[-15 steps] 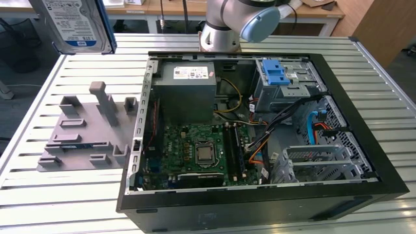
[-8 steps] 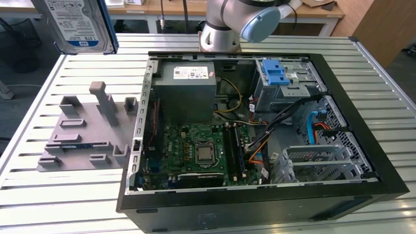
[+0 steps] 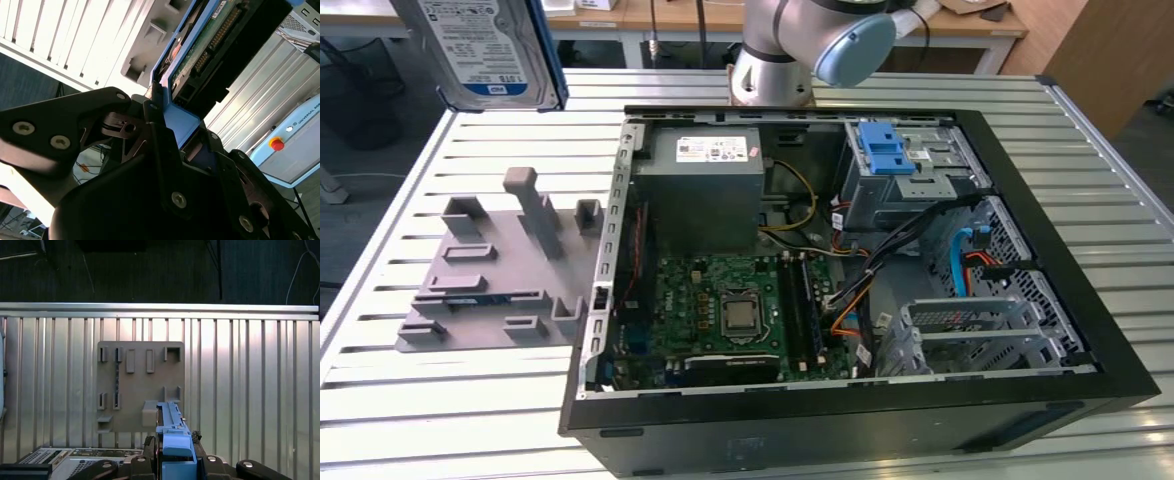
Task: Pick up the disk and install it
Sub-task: 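Pick up the disk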
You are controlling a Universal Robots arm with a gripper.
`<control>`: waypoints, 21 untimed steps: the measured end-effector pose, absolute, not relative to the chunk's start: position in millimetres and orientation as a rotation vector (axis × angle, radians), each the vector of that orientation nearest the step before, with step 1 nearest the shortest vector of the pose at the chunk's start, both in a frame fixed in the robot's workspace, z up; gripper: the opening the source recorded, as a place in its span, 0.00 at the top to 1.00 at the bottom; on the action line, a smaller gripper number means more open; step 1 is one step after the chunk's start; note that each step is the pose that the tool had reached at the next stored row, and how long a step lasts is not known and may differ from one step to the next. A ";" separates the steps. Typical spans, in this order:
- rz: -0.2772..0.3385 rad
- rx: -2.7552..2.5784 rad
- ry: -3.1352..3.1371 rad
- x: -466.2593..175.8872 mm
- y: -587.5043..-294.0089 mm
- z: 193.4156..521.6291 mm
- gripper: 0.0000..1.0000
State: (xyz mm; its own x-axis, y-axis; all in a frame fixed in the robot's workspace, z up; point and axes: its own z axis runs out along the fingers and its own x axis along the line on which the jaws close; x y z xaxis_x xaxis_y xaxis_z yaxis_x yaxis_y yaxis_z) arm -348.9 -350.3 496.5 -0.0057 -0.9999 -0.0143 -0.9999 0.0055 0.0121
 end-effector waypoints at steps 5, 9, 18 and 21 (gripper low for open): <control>0.029 -2.214 2.226 -345.8 -350.6 496.5 0.64; 0.029 -2.214 2.226 -342.9 -351.1 496.5 0.64; 0.029 -2.214 2.226 -335.9 -352.8 496.5 0.64; 0.029 -2.214 2.226 -333.4 -353.7 496.5 0.64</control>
State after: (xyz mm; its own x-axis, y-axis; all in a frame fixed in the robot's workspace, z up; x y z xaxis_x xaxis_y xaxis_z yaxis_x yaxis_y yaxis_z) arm -333.4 -353.7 496.5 -0.0056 -0.9999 -0.0143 -0.9999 0.0055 0.0122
